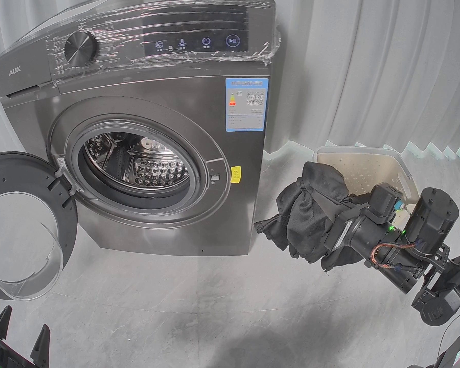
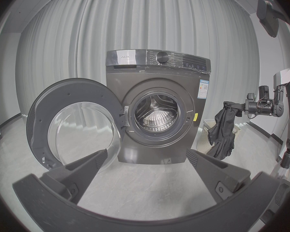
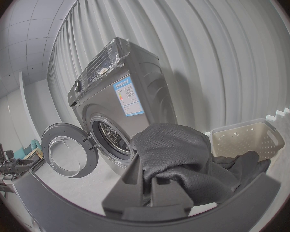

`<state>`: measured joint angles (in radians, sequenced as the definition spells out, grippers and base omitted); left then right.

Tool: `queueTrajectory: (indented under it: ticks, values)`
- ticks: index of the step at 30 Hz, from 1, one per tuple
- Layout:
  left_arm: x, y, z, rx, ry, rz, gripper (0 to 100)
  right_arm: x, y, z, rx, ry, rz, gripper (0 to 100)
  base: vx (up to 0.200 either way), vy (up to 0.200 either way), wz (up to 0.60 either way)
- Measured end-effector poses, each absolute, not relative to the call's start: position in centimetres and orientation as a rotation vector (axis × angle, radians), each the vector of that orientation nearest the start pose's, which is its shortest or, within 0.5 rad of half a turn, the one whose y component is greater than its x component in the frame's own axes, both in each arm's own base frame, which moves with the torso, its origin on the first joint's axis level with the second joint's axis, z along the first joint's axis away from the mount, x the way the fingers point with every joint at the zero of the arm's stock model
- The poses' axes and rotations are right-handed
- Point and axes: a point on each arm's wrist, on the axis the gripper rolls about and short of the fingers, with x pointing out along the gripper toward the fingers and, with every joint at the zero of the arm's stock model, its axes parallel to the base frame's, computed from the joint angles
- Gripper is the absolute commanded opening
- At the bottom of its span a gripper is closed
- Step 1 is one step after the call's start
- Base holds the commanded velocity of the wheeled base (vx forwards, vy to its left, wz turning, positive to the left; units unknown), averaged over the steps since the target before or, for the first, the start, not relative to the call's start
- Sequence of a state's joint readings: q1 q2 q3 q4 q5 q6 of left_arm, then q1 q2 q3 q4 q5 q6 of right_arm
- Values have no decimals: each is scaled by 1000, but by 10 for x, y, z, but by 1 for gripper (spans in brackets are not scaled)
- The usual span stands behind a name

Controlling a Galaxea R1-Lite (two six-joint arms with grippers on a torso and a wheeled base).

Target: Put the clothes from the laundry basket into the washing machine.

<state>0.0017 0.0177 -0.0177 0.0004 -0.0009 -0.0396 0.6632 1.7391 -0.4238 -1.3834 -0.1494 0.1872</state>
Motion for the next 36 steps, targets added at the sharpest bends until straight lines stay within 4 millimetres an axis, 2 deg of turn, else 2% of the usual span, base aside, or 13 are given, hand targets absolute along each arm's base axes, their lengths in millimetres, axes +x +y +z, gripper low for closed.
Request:
queueTrajectory:
  ticks: [6,15,21,30,36]
  values:
    - [-23,0,81,-40,0,0,100,213,165,153,211,-17,518,0,0,200,0]
    - [-23,0,81,-40,0,0,100,213,166,155,214,-26,520,0,0,0,0]
    - [-23,0,81,-40,0,0,100,213,166,155,216,-29,521,0,-200,0,0]
    - [-23,0,81,-41,0,1,100,214,166,155,216,-28,519,0,0,0,0]
    - [-23,0,81,-42,0,0,100,214,165,155,216,-29,515,0,0,200,0]
